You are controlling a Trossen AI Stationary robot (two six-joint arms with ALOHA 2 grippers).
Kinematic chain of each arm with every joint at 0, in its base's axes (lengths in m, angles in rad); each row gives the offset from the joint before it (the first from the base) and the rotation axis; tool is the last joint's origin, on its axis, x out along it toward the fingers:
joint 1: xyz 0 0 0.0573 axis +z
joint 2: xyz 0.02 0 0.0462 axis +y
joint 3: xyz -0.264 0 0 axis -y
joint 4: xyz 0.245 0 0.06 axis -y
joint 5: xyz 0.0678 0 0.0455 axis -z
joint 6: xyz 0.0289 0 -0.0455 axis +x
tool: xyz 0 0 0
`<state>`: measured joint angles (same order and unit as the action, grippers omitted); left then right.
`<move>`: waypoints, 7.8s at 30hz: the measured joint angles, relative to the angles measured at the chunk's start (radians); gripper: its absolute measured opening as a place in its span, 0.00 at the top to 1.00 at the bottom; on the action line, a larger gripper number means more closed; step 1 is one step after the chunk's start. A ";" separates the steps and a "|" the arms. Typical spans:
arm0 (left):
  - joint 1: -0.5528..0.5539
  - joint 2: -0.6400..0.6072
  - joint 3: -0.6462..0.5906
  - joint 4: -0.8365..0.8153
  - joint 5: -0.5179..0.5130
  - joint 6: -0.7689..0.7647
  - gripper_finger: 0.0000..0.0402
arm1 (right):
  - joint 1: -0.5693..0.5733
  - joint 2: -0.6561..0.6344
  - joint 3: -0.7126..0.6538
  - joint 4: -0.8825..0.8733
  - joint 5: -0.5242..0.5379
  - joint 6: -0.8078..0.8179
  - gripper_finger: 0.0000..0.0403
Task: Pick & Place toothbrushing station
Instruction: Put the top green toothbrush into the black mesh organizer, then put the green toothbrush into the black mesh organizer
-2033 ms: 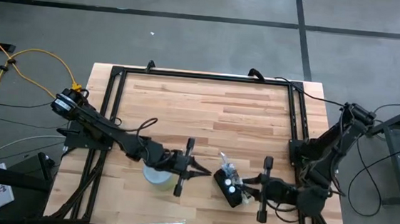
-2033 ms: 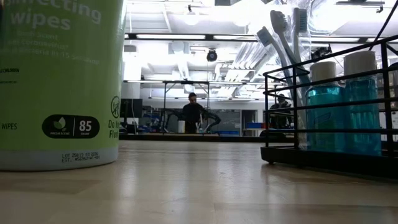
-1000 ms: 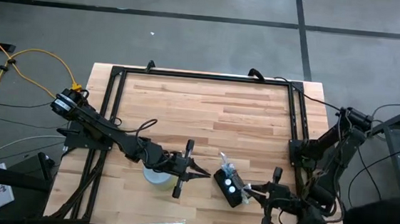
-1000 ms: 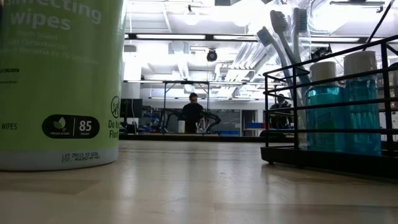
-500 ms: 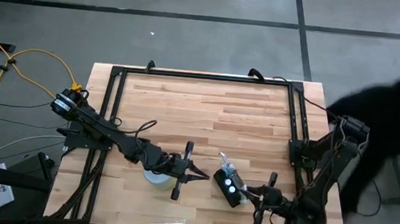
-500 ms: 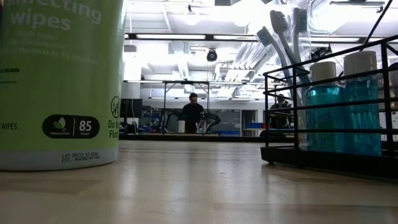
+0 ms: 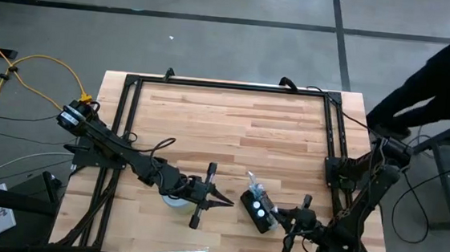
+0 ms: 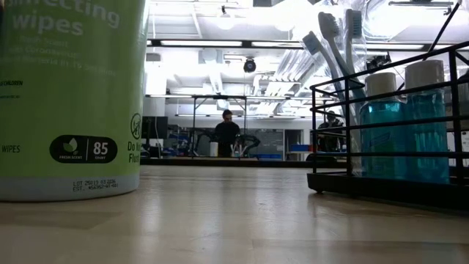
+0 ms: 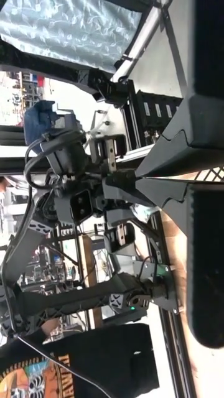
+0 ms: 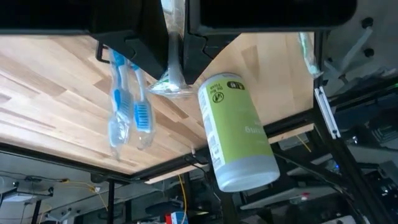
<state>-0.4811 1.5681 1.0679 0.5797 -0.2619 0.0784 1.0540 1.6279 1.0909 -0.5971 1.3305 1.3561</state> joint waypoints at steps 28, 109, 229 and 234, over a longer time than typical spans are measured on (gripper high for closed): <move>-0.002 0.000 0.000 0.000 0.000 0.000 0.97 | 0.000 -0.116 0.000 -0.077 -0.041 -0.069 0.63; -0.639 0.209 0.119 -0.899 -0.252 -0.972 0.97 | -0.173 -0.123 0.000 0.631 -0.270 -0.855 0.63; -0.692 0.361 0.118 -0.937 -0.339 -1.192 0.67 | -0.172 -0.115 0.000 0.586 -0.451 -0.693 0.63; -0.688 0.361 0.118 -0.894 -0.359 -1.126 0.67 | -0.172 -0.115 0.000 0.585 -0.451 -0.693 0.63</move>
<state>-1.1691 1.9289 1.1862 -0.3140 -0.6205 -1.0475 0.8818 1.5127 1.0908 -0.0116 0.8794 0.6628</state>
